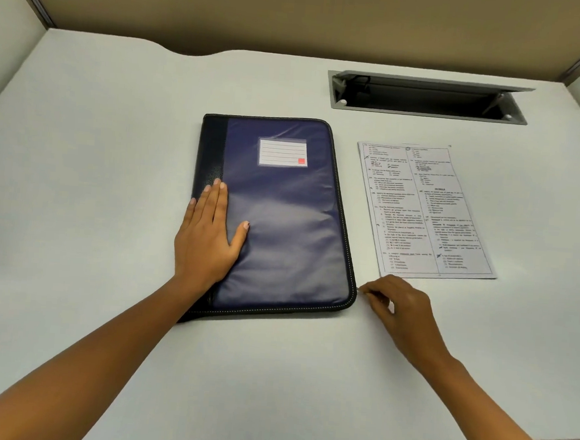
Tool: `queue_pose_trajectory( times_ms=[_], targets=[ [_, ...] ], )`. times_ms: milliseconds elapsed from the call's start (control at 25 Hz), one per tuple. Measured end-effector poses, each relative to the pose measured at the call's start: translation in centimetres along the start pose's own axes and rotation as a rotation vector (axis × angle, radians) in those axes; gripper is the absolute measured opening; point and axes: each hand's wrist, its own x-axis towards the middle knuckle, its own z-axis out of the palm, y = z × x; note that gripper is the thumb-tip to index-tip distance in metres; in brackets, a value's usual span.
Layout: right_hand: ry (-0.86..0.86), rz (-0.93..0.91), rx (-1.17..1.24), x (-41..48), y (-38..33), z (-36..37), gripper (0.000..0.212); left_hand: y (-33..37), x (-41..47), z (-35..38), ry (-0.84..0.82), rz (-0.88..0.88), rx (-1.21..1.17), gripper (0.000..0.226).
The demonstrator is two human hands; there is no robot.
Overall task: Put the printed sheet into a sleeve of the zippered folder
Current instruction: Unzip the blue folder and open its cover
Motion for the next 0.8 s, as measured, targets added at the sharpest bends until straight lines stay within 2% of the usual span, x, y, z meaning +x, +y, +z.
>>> queue_pose_trajectory(
  times_ms=[600,800],
  targets=[
    [0.154,0.143,0.102,-4.7,-5.8,3.9,0.016,-0.2,0.0,0.2,-0.023,0.0,-0.017,0.075],
    [0.103,0.055,0.118,-4.1,-8.8,6.0,0.014,-0.2,-0.1,0.2,-0.02,-0.002,-0.031,0.074]
  ],
)
